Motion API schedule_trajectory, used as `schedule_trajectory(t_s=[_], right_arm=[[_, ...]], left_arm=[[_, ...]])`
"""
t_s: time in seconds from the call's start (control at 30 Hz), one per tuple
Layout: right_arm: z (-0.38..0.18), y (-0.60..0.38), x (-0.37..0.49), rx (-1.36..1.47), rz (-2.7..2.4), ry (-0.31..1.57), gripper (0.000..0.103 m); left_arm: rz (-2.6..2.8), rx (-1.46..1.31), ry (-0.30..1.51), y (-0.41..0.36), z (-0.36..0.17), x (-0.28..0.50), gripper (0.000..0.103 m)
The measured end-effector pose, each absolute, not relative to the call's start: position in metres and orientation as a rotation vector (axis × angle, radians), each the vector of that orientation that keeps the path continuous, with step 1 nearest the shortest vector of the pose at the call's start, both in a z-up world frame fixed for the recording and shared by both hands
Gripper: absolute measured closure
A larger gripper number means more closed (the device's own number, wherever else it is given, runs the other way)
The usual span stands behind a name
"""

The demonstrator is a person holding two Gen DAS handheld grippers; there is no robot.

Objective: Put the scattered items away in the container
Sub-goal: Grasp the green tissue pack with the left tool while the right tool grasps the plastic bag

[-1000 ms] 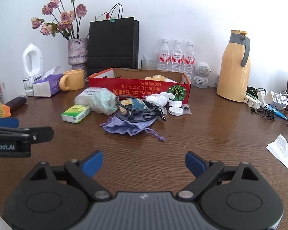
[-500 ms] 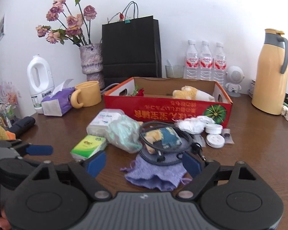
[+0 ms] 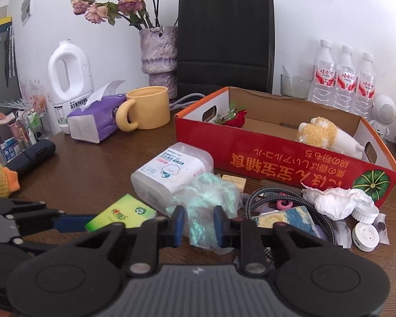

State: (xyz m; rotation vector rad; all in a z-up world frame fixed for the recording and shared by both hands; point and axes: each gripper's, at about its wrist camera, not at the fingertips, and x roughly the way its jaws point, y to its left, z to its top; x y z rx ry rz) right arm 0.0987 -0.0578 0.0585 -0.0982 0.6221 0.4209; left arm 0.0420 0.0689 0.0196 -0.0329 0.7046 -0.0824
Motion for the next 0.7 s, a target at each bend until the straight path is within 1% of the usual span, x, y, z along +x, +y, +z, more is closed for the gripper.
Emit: schedule_trajectory(t_s=[0.07,0.17,0.33,0.47,0.7], right_arm=[[0.061,-0.057,0.093,-0.111,0.409,0.606,0.096],[0.073,-0.062,0.08,-0.104,0.393,0.575,0.098],[0.101,-0.078,0.05,-0.062,0.366,0.51,0.099],[0.118,-0.102,0.023,-0.056,0.299,0.461,0.099],[0.12,-0.168,-0.014,0.019,0.134,0.462,0.099]], left_arm=[[-0.082,-0.043,0.69,0.071,0.024,0.036,0.056],[-0.074,-0.056,0.67,0.073,0.032,0.025,0.056],[-0.086,-0.07,0.626,0.064,0.05,0.008,0.056],[-0.124,-0.063,0.59,0.042,0.066,-0.006,0.056],[-0.195,-0.054,0.561,-0.006,0.074,-0.034,0.056]])
